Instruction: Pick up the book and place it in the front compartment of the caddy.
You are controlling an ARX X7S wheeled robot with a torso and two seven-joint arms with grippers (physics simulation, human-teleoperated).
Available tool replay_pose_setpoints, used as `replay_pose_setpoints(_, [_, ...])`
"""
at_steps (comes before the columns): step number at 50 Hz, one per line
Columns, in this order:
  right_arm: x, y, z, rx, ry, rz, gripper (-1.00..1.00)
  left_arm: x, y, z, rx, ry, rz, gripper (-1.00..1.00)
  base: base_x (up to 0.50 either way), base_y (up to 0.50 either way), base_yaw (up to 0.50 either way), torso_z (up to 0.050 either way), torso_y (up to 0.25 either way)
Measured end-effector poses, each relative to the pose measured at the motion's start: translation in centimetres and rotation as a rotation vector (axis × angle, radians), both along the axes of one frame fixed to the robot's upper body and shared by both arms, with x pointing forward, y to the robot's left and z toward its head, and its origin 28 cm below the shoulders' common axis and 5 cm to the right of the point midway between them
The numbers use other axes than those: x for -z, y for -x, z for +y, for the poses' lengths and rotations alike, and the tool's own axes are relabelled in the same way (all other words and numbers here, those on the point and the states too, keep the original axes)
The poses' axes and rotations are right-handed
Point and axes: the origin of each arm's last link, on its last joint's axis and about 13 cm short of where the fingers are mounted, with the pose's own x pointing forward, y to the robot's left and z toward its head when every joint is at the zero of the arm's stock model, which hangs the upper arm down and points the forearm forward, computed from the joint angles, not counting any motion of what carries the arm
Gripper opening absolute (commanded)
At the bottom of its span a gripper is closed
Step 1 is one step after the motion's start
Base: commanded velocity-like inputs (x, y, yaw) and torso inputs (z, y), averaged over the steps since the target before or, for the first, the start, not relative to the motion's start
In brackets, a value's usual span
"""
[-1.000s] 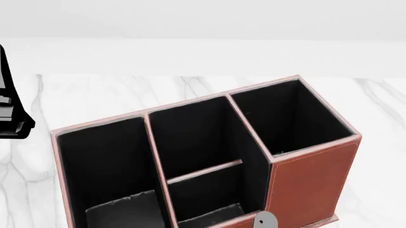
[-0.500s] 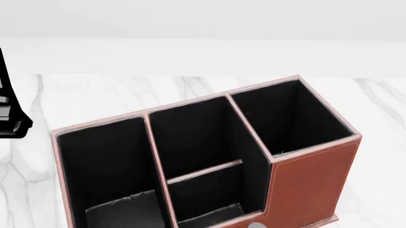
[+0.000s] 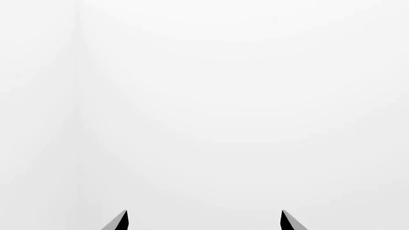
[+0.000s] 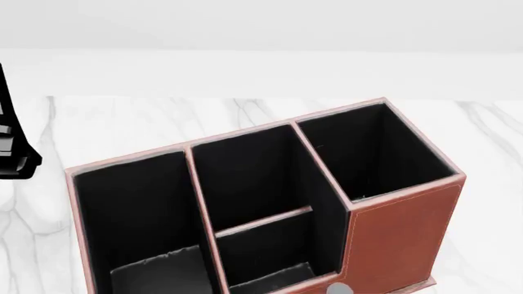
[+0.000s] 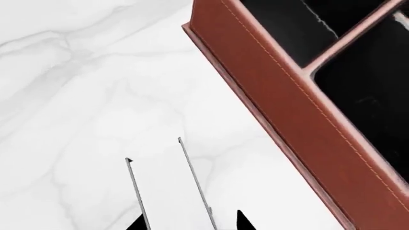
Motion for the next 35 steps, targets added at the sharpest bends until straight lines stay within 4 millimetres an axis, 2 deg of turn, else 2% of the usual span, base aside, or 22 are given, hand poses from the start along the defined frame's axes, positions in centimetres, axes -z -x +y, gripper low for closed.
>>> replay_pose_setpoints(20, [-0.6,0.3,0.0,0.013,-0.024,0.019,-1.00,-0.1,0.0,0.1,-0.003,0.003,-0.002,1.00,0.00,0.00,0.00,-0.001,0.000])
replay_pose_setpoints(26, [-2.1,0.2,0.1,0.009,-0.056,-0.012,-1.00,-0.1,0.0,0.1,-0.005,0.002,-0.003,1.00,0.00,0.00,0.00,0.000,0.000])
replay_pose_setpoints(35, [-5.7,-0.3,0.1,-0.003,-0.097,-0.097,-1.00,-0.2,0.0,0.1,-0.004,0.001,-0.003,1.00,0.00,0.00,0.00,0.000,0.000])
